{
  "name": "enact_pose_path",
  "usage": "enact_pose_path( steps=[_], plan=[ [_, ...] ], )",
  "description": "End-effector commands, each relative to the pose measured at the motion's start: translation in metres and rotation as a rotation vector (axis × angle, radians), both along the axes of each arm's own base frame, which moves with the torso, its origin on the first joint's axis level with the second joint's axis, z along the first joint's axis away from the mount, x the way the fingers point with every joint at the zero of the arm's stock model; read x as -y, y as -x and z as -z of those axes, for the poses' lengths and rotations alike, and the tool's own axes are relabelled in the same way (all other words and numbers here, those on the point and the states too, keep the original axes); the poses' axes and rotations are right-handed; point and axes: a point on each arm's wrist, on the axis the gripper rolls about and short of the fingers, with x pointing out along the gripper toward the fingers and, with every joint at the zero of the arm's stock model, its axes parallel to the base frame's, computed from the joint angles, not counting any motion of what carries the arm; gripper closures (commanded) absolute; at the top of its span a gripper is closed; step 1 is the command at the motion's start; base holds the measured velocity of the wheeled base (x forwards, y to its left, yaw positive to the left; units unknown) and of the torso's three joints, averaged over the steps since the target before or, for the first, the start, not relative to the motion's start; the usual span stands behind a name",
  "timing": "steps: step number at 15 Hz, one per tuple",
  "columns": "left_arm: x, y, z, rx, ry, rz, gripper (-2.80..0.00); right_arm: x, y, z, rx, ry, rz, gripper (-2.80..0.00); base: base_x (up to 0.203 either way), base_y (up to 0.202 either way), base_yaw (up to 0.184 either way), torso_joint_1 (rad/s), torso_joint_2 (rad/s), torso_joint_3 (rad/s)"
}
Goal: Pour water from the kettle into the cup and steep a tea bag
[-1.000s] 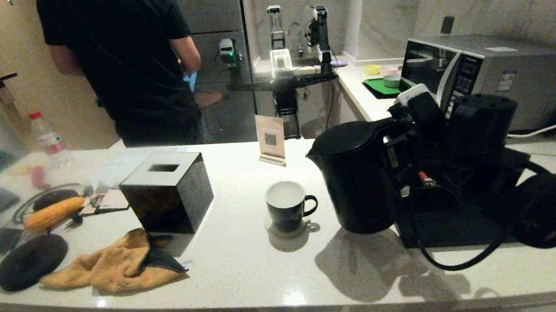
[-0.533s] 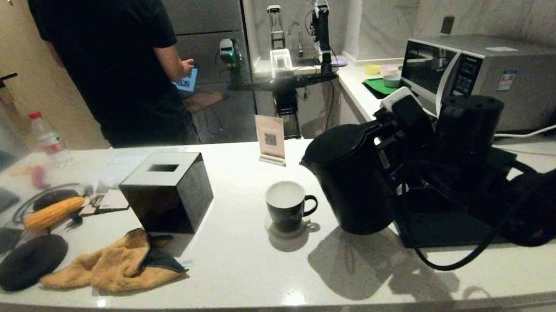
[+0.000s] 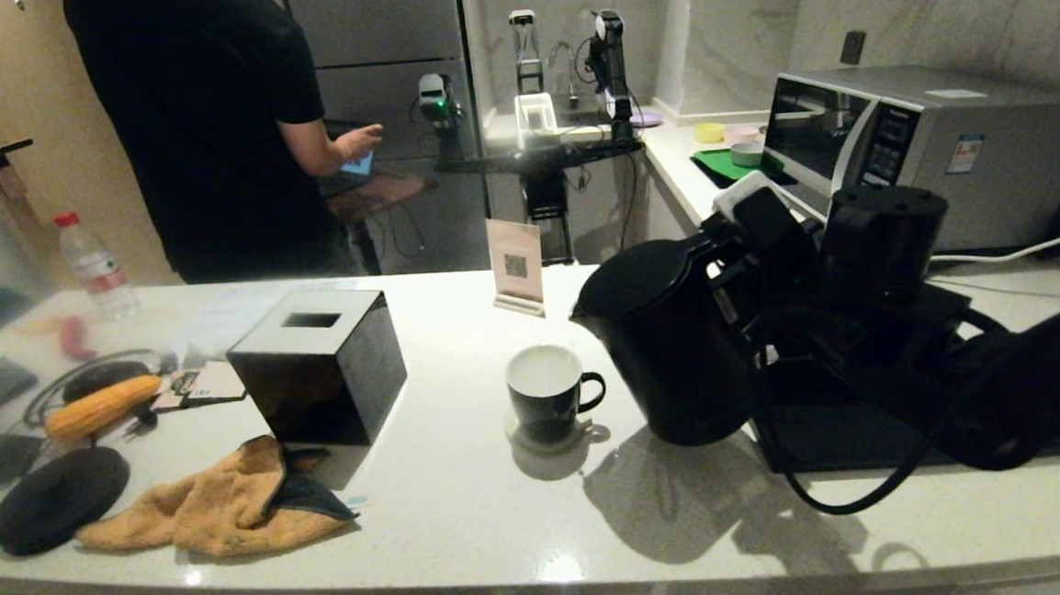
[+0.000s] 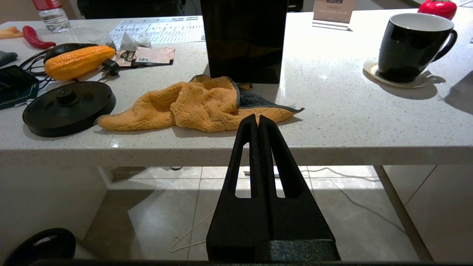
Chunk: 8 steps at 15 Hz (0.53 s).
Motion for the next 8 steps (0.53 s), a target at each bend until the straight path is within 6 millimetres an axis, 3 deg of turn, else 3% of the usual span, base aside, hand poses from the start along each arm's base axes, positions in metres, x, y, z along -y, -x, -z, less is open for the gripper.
enact_pose_path(
  steps=[1,8],
  plan=[
    [0.0000,-0.0001,0.0000,-0.001,0.000,0.000,0.00,-0.0014,-0.0022,0.0018,0.001,0.016,0.001,0.00,0.000,0.000,0.000,0.000,0.00,0.000],
    [0.0000,-0.0001,0.0000,-0.001,0.000,0.000,0.00,-0.0088,-0.0084,0.0019,0.016,0.064,-0.007,0.00,0.000,0.000,0.000,0.000,0.00,0.000]
  ],
)
